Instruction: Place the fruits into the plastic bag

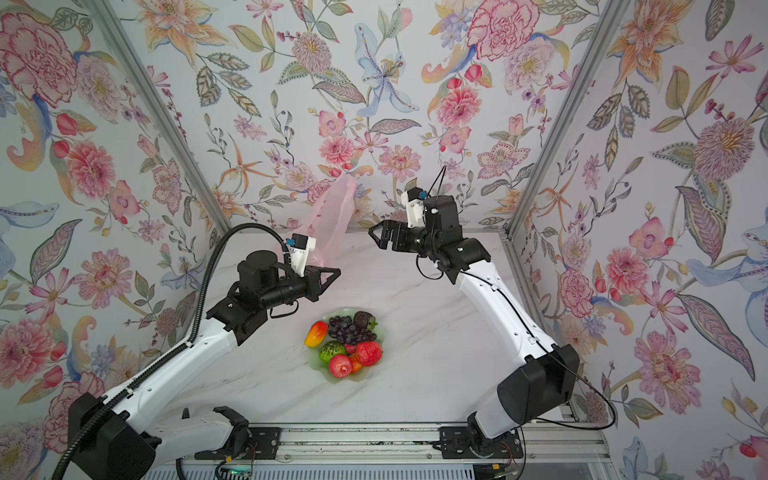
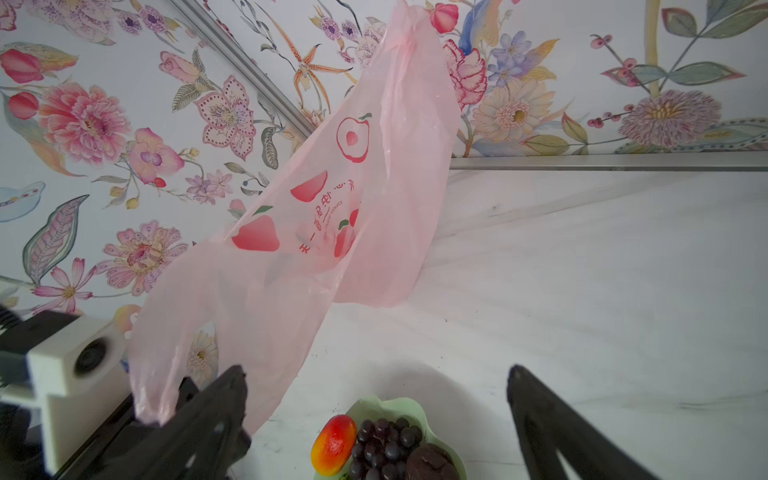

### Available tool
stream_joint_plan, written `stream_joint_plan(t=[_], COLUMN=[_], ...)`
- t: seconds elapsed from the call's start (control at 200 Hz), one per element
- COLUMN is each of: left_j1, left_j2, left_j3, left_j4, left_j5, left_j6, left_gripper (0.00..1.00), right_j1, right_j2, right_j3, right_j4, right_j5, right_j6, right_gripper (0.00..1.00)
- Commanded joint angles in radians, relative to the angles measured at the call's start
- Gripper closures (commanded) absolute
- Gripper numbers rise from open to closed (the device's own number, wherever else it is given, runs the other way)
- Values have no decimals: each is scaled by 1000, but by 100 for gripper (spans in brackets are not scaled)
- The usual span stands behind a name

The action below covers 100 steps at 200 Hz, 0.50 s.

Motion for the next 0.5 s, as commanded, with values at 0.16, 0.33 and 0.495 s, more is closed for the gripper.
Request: stream_joint_plan(t=[0.16, 0.33, 0.495], left_j1=[-61, -61, -62], left_j2=[-122, -175, -193], left_j3=[-147, -205, -228], left_j4=[-22, -18, -24], left_j5=[25, 2, -19], left_j6=[-6, -29, -34], left_gripper=[100, 100, 100], right_j1=[-3, -31, -74], right_j2=[73, 86, 84], right_j3=[77, 27, -38], right_j4=[-77, -76, -37], right_j5=[21, 50, 28], right_j6=[-56, -47, -21], right_gripper=[1, 0, 12])
